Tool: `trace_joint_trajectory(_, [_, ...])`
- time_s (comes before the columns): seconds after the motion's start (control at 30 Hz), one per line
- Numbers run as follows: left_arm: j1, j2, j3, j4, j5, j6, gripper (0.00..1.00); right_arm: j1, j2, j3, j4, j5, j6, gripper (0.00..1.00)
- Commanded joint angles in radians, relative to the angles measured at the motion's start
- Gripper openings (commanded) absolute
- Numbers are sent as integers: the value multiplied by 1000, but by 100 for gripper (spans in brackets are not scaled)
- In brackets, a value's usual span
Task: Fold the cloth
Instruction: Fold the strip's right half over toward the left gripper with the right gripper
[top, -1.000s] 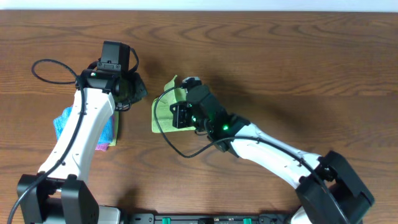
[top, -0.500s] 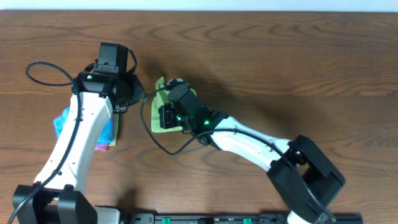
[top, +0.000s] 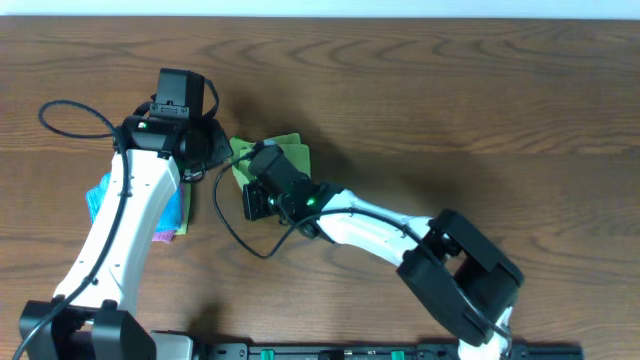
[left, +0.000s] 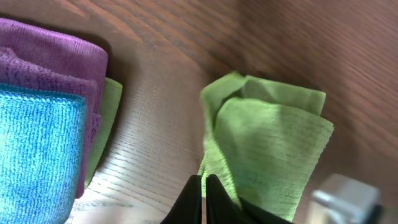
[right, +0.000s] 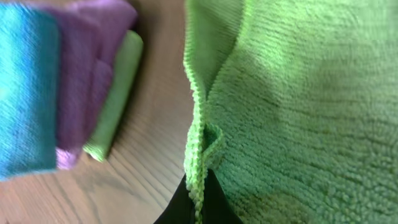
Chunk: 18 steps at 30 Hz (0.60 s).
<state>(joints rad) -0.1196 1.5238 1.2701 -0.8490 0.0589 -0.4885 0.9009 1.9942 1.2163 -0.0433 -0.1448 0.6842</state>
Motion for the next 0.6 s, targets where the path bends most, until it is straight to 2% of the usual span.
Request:
trace_joint_trajectory(0.0, [3, -21, 33, -5, -16, 22, 6, 11, 5, 19, -18, -8, -30, 1])
trace_joint_trajectory(0.03, [3, -22, 37, -5, -16, 21, 5, 11, 5, 19, -26, -1, -31, 3])
trace_joint_trajectory(0.1, [3, -22, 45, -6, -16, 22, 6, 11, 5, 19, -29, -2, -43, 13])
trace_joint_trajectory(0.17, [3, -22, 57, -8, -16, 22, 6, 11, 5, 19, -27, -5, -43, 39])
trace_joint_trajectory(0.23, [3, -22, 67, -10, -18, 22, 6, 9, 5, 21, -16, -29, -47, 61])
trace_joint_trajectory(0.27, [3, -22, 70, -11, -18, 22, 6, 7, 2, 26, -17, -43, -47, 69])
trace_joint_trajectory(0.33, [3, -22, 72, -12, -18, 22, 6, 3, -7, 32, -17, -67, -47, 79])
trace_joint_trajectory(0.4, [3, -22, 73, -13, -18, 22, 6, -3, -23, 40, -17, -85, -49, 100])
trace_joint_trajectory(0.57, [3, -24, 74, -18, -18, 21, 6, -18, -101, 41, -23, -92, -61, 99])
